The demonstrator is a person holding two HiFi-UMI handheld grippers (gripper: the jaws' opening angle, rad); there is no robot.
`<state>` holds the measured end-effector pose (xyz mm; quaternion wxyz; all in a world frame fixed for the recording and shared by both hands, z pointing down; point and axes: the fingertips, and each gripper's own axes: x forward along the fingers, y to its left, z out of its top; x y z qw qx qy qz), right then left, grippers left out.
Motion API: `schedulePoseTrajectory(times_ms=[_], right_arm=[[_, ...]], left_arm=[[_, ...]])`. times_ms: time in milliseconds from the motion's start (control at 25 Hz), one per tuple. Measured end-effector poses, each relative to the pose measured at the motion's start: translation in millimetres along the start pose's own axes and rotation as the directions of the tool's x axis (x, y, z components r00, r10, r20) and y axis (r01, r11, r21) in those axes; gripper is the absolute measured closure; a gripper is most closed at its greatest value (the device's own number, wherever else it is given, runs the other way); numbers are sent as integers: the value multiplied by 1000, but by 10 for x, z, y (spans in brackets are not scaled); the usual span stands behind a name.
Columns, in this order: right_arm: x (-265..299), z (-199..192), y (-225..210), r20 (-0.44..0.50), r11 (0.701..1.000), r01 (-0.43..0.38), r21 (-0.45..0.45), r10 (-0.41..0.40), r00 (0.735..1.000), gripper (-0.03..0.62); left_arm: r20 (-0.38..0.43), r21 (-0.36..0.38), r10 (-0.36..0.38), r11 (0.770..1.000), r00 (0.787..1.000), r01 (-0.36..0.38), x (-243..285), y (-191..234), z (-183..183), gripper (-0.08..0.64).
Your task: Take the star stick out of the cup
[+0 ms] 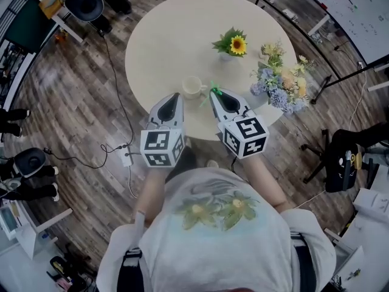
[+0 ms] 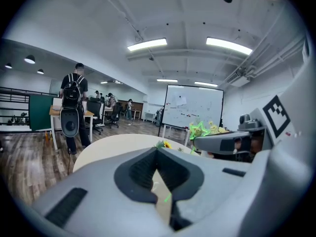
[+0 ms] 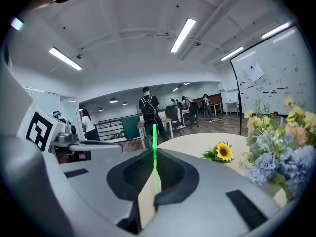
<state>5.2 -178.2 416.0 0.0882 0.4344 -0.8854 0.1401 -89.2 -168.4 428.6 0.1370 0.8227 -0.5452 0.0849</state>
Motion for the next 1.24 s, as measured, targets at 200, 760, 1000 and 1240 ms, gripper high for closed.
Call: schedulePoseTrajectory(times_ms=[200, 760, 1000, 1240], right_arm=[[13, -47, 65, -12, 1000, -24, -6, 24, 1000, 561], [-21, -55, 76, -17, 999, -33, -19, 32, 999, 561], [-3, -54, 54, -16, 999, -36, -10, 36, 999, 561], [12, -33, 29, -5, 999, -32, -7, 32, 999, 561]], left_arm=[[0, 3, 3, 1000, 1000, -3, -24, -58, -36, 557], [0, 1, 18, 1000, 1000, -18, -62, -87, -56, 557], [6, 2, 23, 1000, 1000, -23, -42, -50, -20, 557], [7, -2, 30, 1000, 1000, -30, -21, -7, -8, 557]])
